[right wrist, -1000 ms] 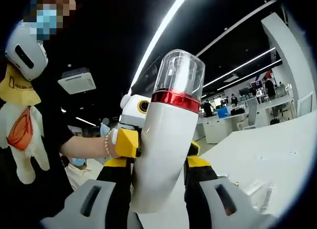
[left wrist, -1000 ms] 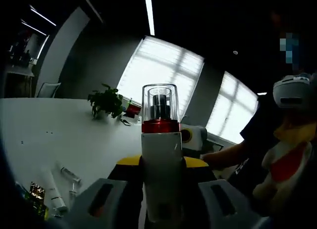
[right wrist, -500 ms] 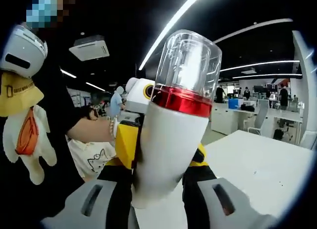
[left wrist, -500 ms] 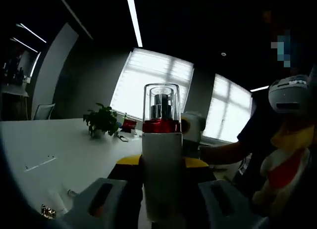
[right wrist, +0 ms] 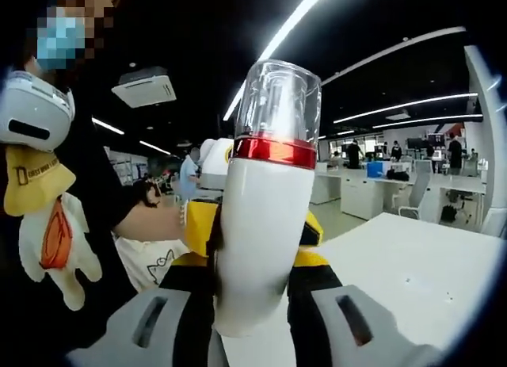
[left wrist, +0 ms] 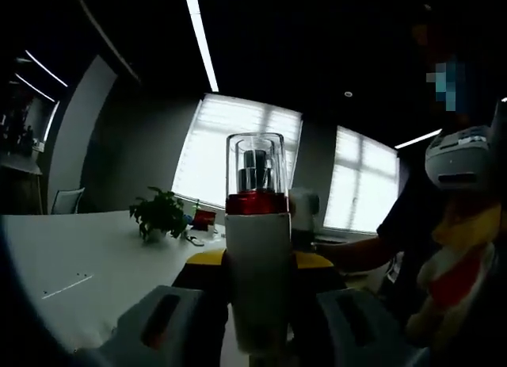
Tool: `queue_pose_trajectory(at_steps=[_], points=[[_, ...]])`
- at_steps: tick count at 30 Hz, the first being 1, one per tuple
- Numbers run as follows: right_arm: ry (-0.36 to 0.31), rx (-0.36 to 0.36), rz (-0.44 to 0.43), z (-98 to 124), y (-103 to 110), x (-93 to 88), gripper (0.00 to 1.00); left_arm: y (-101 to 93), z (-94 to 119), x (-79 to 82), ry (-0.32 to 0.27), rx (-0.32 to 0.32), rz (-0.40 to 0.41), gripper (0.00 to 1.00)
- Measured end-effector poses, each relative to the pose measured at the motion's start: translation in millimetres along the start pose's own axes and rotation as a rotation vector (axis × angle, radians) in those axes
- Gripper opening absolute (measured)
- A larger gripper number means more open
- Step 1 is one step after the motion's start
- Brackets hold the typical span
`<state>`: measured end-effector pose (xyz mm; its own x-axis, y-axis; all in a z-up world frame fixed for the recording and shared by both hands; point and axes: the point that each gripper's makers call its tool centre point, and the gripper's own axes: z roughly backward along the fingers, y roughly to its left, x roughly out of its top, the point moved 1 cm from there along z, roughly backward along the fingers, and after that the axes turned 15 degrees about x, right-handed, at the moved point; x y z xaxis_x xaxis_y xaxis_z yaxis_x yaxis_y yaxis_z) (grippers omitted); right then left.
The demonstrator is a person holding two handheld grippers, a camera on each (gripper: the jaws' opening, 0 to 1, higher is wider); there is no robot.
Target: Arrange the skincare products in the storage area until every visible bottle or jar stands upright without overlapping.
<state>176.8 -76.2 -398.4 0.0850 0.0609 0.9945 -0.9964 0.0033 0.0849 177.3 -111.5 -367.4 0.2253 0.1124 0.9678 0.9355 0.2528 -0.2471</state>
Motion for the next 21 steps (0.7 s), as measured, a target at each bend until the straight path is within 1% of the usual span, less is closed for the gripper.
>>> queue_pose_trajectory(at_steps=[1,3,4,6,9,10,13,14,15,17,19,21], points=[[0.004,-0.008,0.005,0.9,-0.2,-2.1,0.34,-0.1,-1.0,-1.8,0.006,0.007,-0.017,0.26],[0.017,-0.006,0.024,2.1,0.7,-6.3,0.33,-2.0,-1.8,-6.9,0.036,0.002,-0.044,0.26],[0.019,-0.009,0.029,2.7,1.4,-8.0,0.32,-3.1,-2.5,-5.4,0.023,0.004,-0.050,0.26],[0.025,-0.006,0.046,4.5,0.6,-9.9,0.31,-6.1,-2.9,0.0,0.001,-0.016,-0.032,0.27],[0.012,-0.002,0.037,5.8,2.9,-7.9,0.31,-6.2,-3.4,8.9,-0.036,-0.007,-0.045,0.28],[0.001,0.001,0.036,7.0,3.5,-6.9,0.31,-6.5,-3.4,10.0,-0.035,-0.006,-0.041,0.29],[0.004,-0.002,0.039,8.0,2.9,-8.0,0.31,-6.1,-5.8,17.9,-0.051,0.007,-0.048,0.29],[0.021,-0.006,0.048,9.0,2.0,-11.1,0.31,-6.9,-6.1,20.4,-0.058,0.010,-0.050,0.29],[0.040,-0.009,0.056,10.2,0.7,-15.2,0.31,-7.0,-6.4,25.3,-0.079,0.013,-0.051,0.28],[0.064,-0.010,0.060,11.3,-0.2,-21.9,0.31,-7.4,-6.2,29.8,-0.091,0.013,-0.058,0.29],[0.071,-0.009,0.031,12.4,-0.9,-32.4,0.31,-2.0,-8.7,28.7,-0.072,0.044,-0.104,0.29],[0.077,-0.014,0.041,14.3,-2.2,-43.3,0.30,-3.1,-10.9,25.8,-0.052,0.042,-0.103,0.29]])
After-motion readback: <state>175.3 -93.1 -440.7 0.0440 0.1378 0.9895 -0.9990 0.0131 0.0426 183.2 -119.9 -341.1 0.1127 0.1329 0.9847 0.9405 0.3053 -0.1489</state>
